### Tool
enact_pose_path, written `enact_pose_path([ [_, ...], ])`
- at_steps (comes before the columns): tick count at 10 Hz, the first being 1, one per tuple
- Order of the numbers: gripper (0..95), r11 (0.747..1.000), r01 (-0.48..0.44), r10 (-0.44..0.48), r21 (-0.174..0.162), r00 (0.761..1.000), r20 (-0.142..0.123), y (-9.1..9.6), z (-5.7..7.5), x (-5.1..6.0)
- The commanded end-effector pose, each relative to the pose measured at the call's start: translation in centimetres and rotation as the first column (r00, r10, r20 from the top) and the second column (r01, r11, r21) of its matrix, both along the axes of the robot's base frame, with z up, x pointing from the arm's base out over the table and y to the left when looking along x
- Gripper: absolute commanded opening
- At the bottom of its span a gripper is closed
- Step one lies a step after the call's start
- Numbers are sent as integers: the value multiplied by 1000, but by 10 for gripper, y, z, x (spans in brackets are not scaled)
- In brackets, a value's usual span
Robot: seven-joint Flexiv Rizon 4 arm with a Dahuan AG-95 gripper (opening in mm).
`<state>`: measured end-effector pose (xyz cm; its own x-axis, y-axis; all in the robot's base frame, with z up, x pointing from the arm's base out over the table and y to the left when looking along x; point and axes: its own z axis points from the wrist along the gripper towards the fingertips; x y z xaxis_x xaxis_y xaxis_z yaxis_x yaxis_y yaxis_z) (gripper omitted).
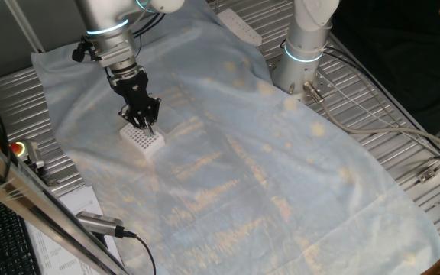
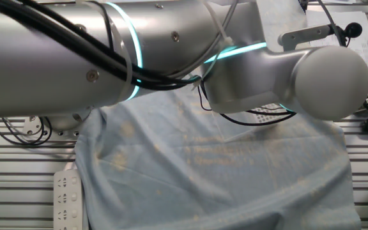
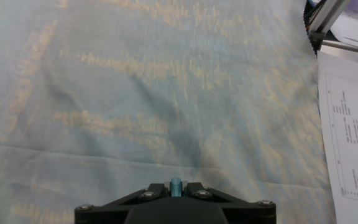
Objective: Insert a medium pipette tip into the holder for medium pipette tips
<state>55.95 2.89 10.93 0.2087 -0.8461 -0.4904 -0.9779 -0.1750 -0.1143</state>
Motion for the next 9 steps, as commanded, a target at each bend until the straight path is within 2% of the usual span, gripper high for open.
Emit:
enact_pose_path([
  [1, 0, 1000, 5, -5, 1, 1000, -2, 0, 0, 0],
  [9, 0, 1000, 8, -8, -2, 1000, 2, 0, 0, 1],
])
